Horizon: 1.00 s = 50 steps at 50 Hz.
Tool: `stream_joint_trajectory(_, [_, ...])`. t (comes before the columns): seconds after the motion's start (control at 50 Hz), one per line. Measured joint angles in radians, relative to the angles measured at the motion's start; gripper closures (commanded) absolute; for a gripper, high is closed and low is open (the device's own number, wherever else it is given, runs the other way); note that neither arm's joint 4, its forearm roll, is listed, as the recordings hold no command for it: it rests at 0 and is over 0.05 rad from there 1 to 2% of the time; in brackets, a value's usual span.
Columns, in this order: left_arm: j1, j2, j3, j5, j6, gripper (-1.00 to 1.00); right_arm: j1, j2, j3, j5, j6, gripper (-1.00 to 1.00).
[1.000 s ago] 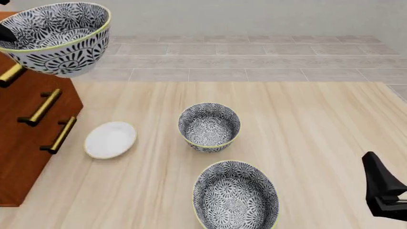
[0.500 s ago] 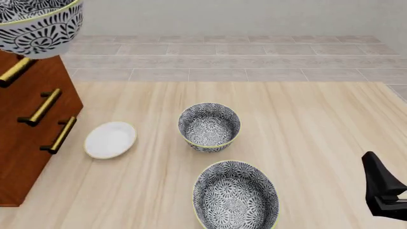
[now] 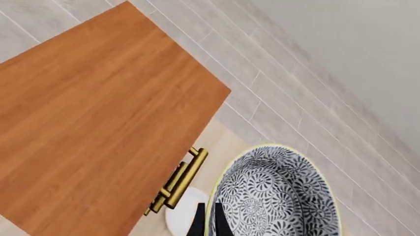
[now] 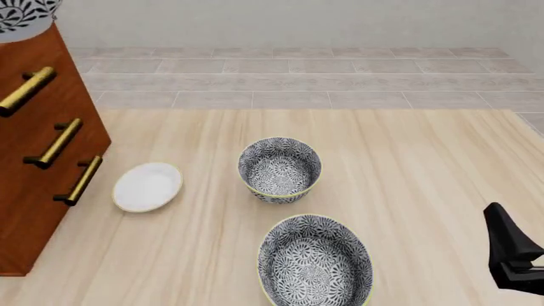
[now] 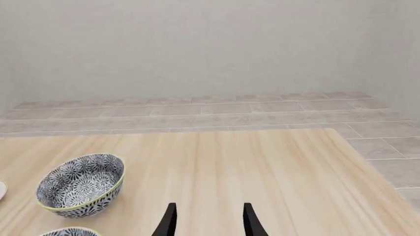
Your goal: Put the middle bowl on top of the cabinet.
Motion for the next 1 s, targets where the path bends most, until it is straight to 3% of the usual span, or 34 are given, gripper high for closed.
stream_joint_trajectory(0.46, [0.117, 0.038, -0.096, 0.033, -0.014, 1.0, -0.001, 0.003, 0.0, -0.002, 0.002, -1.0])
stream_joint_trajectory(1.0, [0.273, 0.086, -0.147, 0.036, -0.02, 1.0, -0.003, 0.003, 0.0, -0.002, 0.009, -1.0])
